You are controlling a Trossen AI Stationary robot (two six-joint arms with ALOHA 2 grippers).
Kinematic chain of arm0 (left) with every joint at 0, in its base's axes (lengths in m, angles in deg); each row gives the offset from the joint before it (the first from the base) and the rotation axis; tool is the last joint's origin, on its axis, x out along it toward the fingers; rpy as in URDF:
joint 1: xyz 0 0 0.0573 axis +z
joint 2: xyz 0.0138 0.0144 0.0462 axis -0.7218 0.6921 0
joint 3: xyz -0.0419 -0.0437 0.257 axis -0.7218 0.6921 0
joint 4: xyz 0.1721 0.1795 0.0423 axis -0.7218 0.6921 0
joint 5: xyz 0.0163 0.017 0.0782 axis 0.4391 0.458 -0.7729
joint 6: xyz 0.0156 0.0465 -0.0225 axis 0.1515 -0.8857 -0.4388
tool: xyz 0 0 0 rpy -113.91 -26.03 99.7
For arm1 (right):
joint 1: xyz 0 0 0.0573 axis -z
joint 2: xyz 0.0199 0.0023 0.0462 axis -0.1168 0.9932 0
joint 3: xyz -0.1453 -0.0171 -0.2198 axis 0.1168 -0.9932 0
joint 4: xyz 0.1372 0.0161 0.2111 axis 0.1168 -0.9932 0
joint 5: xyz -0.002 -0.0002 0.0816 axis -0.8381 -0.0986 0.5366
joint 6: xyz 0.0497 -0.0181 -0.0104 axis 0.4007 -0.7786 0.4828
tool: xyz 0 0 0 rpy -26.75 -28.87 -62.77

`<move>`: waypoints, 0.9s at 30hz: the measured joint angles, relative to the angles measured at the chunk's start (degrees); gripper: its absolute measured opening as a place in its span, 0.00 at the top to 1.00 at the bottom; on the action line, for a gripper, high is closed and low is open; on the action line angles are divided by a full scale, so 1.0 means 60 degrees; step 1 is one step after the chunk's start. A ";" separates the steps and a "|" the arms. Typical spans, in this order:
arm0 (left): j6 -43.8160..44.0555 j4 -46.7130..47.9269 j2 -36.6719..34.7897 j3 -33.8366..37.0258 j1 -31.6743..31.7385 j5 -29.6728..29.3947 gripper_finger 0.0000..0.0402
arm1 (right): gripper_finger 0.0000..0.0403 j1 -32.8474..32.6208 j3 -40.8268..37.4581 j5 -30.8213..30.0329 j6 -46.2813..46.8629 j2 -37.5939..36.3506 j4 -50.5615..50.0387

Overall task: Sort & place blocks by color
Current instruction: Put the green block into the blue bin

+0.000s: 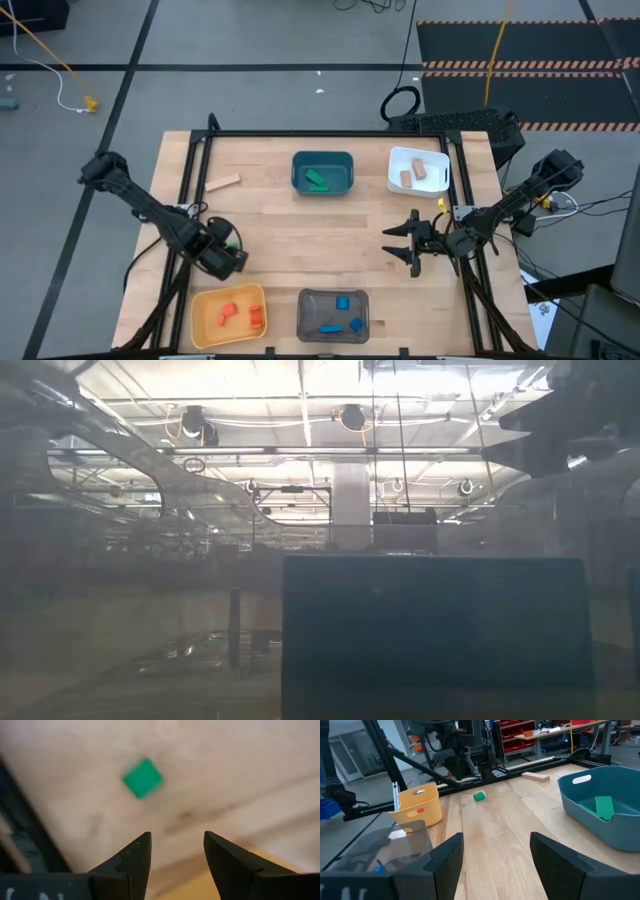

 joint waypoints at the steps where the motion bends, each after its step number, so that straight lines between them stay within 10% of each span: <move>1: -0.0007 0.0185 0.0092 0.0003 0.0074 -0.0006 0.55 | 0.45 0.0000 0.0000 0.0003 0.0001 0.0003 -0.0003; 14: -0.5554 0.0684 0.1230 0.0017 0.0276 -0.0734 0.55 | 0.45 0.0000 0.0000 0.0000 0.0000 0.0003 0.0000; 27: -0.6686 -0.0989 0.1322 0.1605 0.1226 -0.0020 0.55 | 0.45 0.0000 0.0000 0.0001 0.0002 0.0003 0.0003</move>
